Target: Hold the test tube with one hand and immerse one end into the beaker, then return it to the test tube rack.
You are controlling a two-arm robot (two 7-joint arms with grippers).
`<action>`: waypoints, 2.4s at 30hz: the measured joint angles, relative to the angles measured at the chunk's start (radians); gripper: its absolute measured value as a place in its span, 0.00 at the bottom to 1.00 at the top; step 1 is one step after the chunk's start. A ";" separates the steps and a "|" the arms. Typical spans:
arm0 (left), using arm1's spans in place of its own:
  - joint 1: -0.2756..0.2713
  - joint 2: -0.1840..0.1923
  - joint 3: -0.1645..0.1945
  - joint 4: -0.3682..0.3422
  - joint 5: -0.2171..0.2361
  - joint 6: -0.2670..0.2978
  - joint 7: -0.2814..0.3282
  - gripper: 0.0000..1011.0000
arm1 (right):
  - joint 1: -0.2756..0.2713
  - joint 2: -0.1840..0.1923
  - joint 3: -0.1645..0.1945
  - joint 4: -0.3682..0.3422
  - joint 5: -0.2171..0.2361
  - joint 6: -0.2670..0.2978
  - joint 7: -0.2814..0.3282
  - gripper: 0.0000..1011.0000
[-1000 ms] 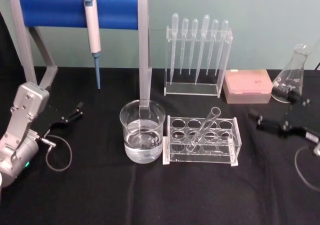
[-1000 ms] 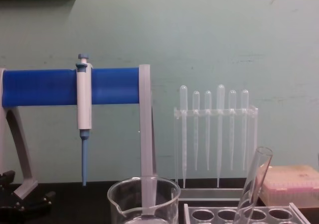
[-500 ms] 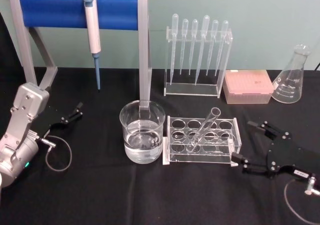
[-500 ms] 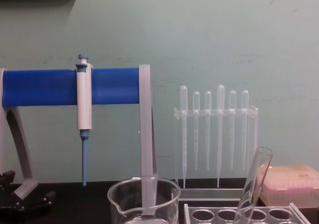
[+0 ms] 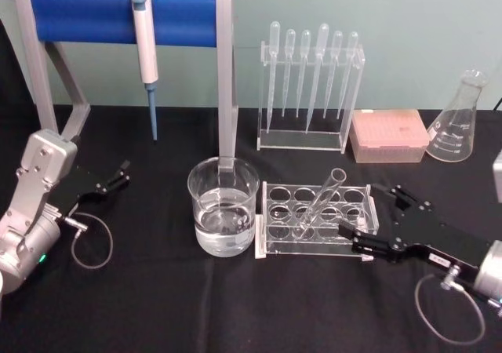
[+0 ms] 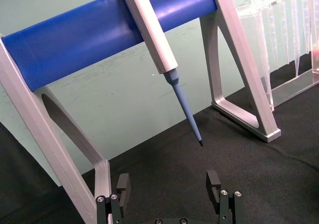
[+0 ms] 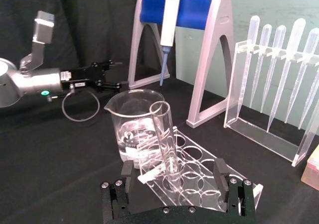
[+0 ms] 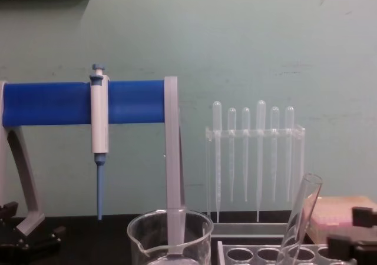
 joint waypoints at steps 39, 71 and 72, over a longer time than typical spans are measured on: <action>0.000 0.000 0.000 0.000 0.000 0.000 0.000 0.99 | 0.100 -0.128 -0.076 0.055 -0.037 0.032 -0.046 0.99; 0.000 0.000 0.000 0.000 0.000 0.000 0.000 0.99 | 0.100 -0.126 -0.075 0.052 -0.037 0.034 -0.043 0.28; 0.000 0.000 0.000 0.000 0.000 0.000 0.000 0.99 | 0.100 -0.126 -0.074 0.052 -0.036 0.034 -0.043 0.25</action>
